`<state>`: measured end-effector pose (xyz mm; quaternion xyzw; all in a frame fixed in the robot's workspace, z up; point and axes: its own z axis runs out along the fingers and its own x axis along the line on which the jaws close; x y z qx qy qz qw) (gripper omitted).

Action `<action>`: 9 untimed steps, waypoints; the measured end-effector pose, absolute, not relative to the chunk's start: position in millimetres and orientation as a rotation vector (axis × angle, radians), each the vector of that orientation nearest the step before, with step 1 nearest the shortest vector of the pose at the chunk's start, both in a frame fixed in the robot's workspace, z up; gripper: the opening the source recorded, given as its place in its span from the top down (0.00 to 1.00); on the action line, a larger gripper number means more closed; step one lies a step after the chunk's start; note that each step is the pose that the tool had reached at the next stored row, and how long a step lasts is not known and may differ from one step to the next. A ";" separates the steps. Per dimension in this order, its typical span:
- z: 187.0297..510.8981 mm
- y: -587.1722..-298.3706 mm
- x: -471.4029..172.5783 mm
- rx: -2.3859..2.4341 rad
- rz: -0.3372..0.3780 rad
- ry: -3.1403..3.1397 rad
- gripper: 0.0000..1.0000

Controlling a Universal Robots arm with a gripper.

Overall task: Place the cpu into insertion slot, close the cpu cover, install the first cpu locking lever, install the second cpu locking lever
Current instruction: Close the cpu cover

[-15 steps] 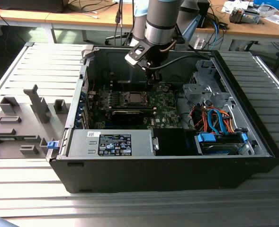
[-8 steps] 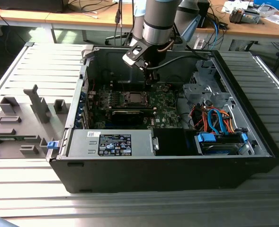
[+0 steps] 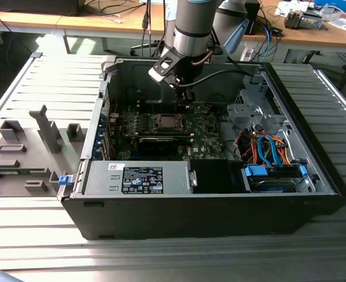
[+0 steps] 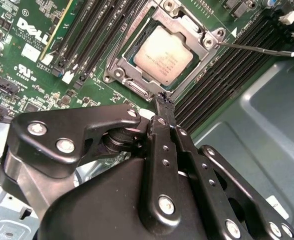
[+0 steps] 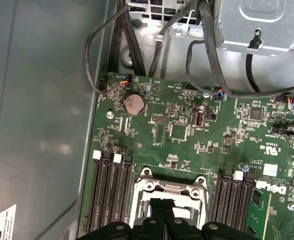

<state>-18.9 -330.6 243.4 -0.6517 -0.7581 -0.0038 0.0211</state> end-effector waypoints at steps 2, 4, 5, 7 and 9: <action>243.1 -330.8 -20.1 -2.020 -0.012 -2.350 0.89; 243.1 -330.9 -21.1 -2.020 -0.012 -2.350 0.89; 243.1 -330.9 -21.1 -2.020 -0.012 -2.350 0.89; 243.1 -331.0 -21.4 -2.020 -0.012 -2.350 0.89; 243.1 -330.9 -21.6 -2.021 -0.012 -2.350 0.89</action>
